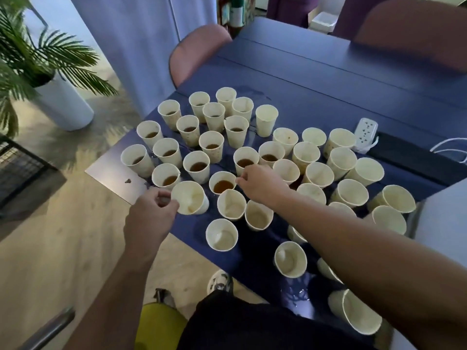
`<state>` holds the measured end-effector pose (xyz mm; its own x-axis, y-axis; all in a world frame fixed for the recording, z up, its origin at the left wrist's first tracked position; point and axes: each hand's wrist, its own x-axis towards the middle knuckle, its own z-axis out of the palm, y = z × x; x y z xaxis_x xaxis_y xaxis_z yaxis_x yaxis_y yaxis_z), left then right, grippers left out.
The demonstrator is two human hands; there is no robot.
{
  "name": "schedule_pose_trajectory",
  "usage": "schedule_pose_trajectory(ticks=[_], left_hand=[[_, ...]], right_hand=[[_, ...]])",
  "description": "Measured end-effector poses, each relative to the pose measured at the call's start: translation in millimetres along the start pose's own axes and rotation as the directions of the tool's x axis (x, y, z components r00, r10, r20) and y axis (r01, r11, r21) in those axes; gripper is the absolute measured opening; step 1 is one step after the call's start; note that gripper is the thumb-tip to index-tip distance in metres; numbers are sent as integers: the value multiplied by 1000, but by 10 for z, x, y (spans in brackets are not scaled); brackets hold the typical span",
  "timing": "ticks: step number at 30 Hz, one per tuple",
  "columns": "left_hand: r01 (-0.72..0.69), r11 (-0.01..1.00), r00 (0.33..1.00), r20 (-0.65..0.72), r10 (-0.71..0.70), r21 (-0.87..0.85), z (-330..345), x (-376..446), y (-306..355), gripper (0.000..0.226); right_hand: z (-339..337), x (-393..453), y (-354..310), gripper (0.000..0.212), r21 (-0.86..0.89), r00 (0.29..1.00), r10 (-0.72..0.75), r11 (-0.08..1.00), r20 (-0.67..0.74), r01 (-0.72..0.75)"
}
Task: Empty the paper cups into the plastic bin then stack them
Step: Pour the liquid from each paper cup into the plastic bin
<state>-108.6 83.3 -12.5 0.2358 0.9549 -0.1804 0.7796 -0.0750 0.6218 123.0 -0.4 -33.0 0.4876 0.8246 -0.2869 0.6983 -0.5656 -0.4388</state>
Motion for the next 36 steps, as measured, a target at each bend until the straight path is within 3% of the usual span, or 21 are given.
schedule_pose_trajectory(ticks=[5, 10, 13, 17, 28, 36], left_hand=[[49, 999, 997, 60, -50, 5, 229, 38, -76, 12], [56, 991, 982, 187, -32, -122, 309, 97, -100, 26], [48, 994, 984, 178, -30, -97, 283, 105, -160, 36], [45, 989, 991, 128, -27, -140, 206, 133, -321, 31], [-7, 977, 996, 84, 25, -214, 105, 8, -645, 23], [-81, 966, 995, 39, 94, -247, 21, 2, -474, 21]], right_hand=[[54, 134, -33, 30, 38, 998, 59, 998, -17, -58], [96, 314, -67, 29, 120, 988, 153, 981, 9, -153], [138, 365, -92, 30, 136, 976, 210, 967, 65, -217], [218, 443, -99, 28, 138, 962, 245, 955, 124, -261], [384, 543, -115, 14, -173, 991, 120, 979, 52, -110], [89, 382, -245, 21, 61, 989, 124, 991, -82, -119]])
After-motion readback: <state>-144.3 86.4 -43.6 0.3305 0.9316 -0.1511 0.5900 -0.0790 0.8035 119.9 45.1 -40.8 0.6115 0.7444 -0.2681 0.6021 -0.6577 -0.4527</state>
